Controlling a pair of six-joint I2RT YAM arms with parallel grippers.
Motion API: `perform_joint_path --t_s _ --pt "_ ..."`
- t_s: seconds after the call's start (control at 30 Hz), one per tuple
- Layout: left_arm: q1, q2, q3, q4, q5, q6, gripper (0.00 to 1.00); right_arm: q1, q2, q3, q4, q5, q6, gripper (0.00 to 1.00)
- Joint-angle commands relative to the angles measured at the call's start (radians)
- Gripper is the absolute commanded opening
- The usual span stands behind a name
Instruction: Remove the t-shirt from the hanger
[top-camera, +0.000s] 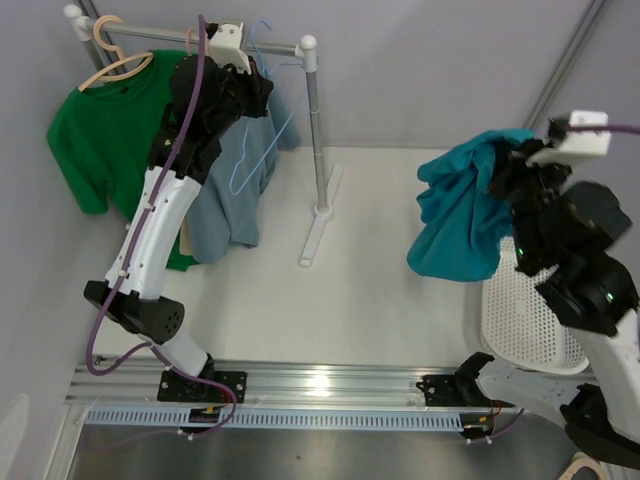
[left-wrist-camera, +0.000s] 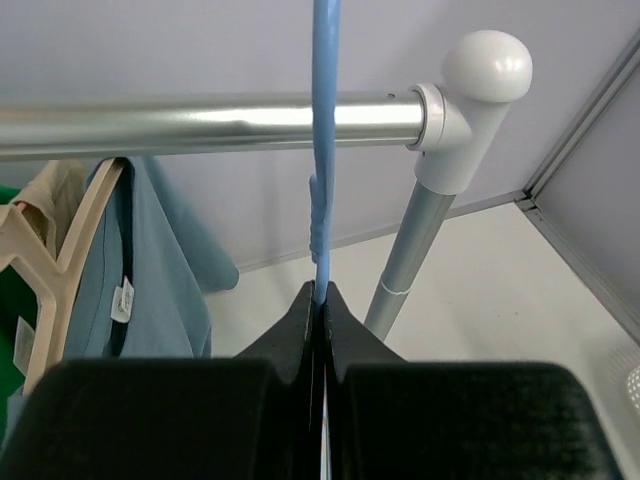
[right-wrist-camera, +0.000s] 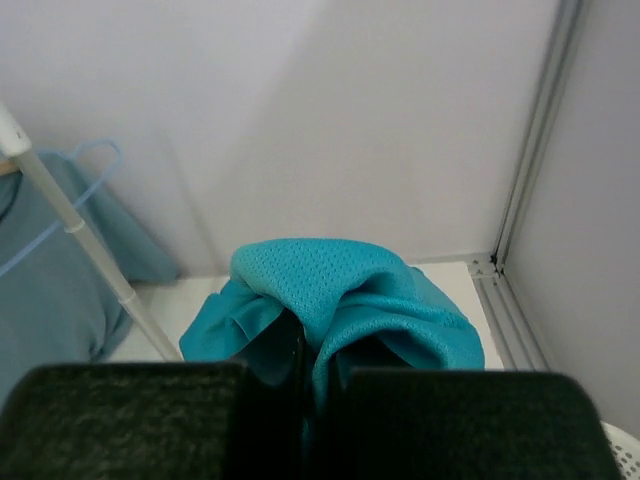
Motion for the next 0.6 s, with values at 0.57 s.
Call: perform_joint_path --t_s 0.57 --pt "0.05 0.023 0.06 0.014 0.112 -0.05 0.01 -1.344 0.081 0.096 -0.242 -1.028 0.404 0.0"
